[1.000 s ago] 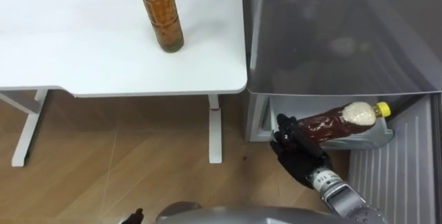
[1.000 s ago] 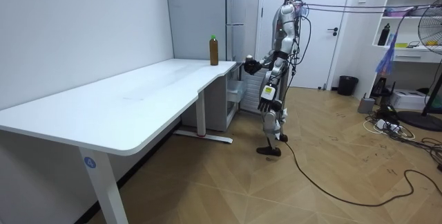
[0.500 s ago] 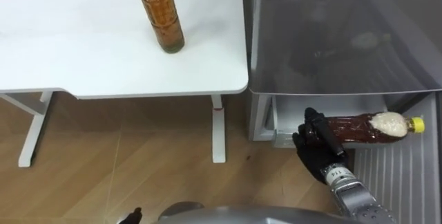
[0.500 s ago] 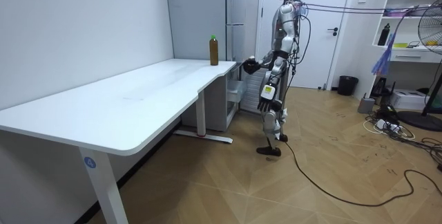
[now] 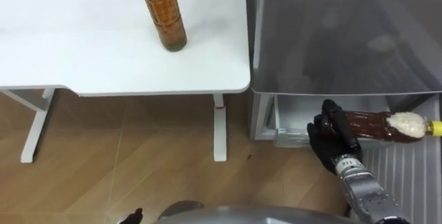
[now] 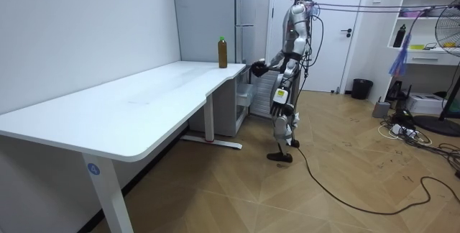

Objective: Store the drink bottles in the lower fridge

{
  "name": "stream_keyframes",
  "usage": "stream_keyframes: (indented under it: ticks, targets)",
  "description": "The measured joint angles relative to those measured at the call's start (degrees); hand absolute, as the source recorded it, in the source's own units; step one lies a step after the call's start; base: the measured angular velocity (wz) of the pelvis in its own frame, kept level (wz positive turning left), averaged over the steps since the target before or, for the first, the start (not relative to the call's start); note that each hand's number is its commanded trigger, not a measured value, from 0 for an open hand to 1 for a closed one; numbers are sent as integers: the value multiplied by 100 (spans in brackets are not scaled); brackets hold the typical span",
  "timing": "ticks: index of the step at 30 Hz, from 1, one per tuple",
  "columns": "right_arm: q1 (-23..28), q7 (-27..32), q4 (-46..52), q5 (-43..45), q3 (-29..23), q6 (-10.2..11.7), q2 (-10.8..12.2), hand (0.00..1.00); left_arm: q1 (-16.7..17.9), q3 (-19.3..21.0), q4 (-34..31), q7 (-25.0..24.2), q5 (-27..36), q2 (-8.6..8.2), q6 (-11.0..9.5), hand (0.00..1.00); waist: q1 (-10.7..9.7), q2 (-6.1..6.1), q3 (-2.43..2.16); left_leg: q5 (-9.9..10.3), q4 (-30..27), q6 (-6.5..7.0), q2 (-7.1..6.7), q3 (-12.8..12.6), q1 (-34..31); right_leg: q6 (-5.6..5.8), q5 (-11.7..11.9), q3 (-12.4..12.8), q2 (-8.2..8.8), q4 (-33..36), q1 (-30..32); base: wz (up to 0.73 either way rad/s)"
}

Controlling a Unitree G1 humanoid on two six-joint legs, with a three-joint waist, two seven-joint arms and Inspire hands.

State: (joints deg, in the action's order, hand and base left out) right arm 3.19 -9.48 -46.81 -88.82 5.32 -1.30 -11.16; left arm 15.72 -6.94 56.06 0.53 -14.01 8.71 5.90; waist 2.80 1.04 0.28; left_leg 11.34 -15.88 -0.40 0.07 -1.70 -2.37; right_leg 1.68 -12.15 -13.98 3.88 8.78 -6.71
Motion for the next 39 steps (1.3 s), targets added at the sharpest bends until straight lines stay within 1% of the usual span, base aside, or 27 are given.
stream_keyframes:
  ticks: [2,4,5,6,7,9,11,13,15,16,17,18,19,20,21,25,29,31,33,35,37,39]
  targets:
    - [-181,1,-221,-19,0,-11,-1,100,-68,-7,-1,-1,0,21,14,0,-27,4,-29,-11,-22,-3,-1,34,-124,-7,6,-26,-1,38,121,8]
    - [-437,11,-460,-38,0,-20,-1,100,-130,-7,0,-2,5,22,92,0,15,14,-34,-20,-39,-5,9,38,-264,-15,12,-30,-1,117,290,0]
    - [-486,13,-490,-42,-1,-23,-3,100,-172,-7,0,-2,1,22,112,0,19,27,-39,-25,-40,-4,9,39,-285,-20,15,-35,0,115,310,0]
    - [-639,8,-614,-42,0,-62,-4,100,-229,-6,0,3,4,24,126,0,26,28,-35,-36,-33,-4,9,41,-330,-28,23,-43,2,118,364,0]
    - [-775,2,-748,-40,-1,-99,-13,100,-292,-8,-1,5,5,30,124,0,21,29,-8,-42,-34,-3,7,54,-356,-31,28,-65,2,113,377,4]
    - [-836,-76,-848,-40,-6,-138,-43,100,-390,-36,0,26,6,43,120,0,22,5,53,-49,-45,-1,6,69,-417,-33,31,-80,1,115,423,3]
    - [-989,-72,-925,-64,-54,-146,-70,100,-501,-125,8,40,99,60,122,0,18,41,60,-71,-84,3,15,67,-603,-42,50,-68,2,166,600,-2]
    - [-1134,-246,-992,-8,-69,-226,-125,100,-617,-127,5,51,146,130,123,0,-30,54,64,-152,-71,15,15,67,-827,-52,101,-64,6,201,837,0]
    - [-1343,-356,-1206,34,-110,-331,-136,100,-666,-126,5,52,240,180,121,0,-92,67,70,-197,-53,27,19,50,-923,-57,141,-64,9,205,935,-2]
    - [-1491,-434,-1373,51,-110,-381,-163,100,-717,-134,2,53,283,181,121,0,-97,85,78,-226,-45,38,22,28,-981,-57,170,-51,14,213,1004,-5]
    - [-1553,-466,-1444,79,-111,-386,-180,100,-755,-156,5,53,333,182,118,0,-104,94,86,-242,-45,48,22,21,-1019,-55,185,-51,17,218,1046,-5]
    - [-1725,-561,-1615,150,-165,-410,-207,100,-840,-209,14,52,363,188,107,0,-110,112,100,-292,-42,63,21,12,-1126,-55,208,-43,27,276,1180,0]
    - [-1881,-632,-1765,165,-172,-443,-261,100,-946,-251,29,47,463,197,105,0,-116,131,124,-344,-44,78,19,12,-1242,-55,228,-48,35,317,1304,0]
    - [-1941,-654,-1806,169,-186,-456,-282,100,-985,-251,38,47,509,202,101,0,-110,135,127,-370,-40,84,19,12,-1298,-57,244,-46,36,329,1369,4]
    - [-2046,-679,-1871,182,-212,-459,-295,100,-1059,-285,92,36,612,232,83,0,-103,142,142,-415,-28,92,18,12,-1377,-57,252,-45,43,358,1466,0]
    - [-2307,-686,-2036,242,-275,-459,-340,100,-1173,-357,157,-12,900,297,14,0,-83,132,149,-632,142,110,-18,4,-1532,-57,261,-29,93,457,1767,0]
    - [-2473,-732,-2087,338,-294,-460,-386,100,-1262,-406,262,-4,1161,329,-10,0,-76,116,165,-758,189,112,-22,5,-1720,-90,285,-28,115,637,2034,0]
    - [-2635,-796,-2259,366,-325,-515,-404,100,-1353,-489,407,20,1280,349,-14,0,-74,109,182,-807,179,111,-19,5,-1829,-102,289,-28,128,731,2179,0]
    - [-2709,-713,-2314,372,-325,-566,-424,100,-1384,-566,461,48,1453,359,-15,0,-55,103,188,-830,178,111,-18,6,-1876,-110,281,-27,134,744,2246,0]
    - [-2877,-547,-2508,414,-324,-597,-451,100,-1422,-583,485,51,1584,369,-54,0,11,73,209,-876,204,112,-33,5,-1944,-120,249,-35,168,845,2374,0]
    - [-3044,-394,-2650,429,-333,-591,-507,100,-1542,-633,499,62,1706,378,-142,0,176,10,251,-942,214,111,-62,26,-2118,-143,213,-34,218,1046,2635,7]
    - [-3126,-350,-2678,501,-331,-584,-517,100,-1652,-688,588,55,1813,374,-153,0,279,-17,269,-963,203,114,-81,32,-2232,-153,187,-34,252,1163,2796,6]
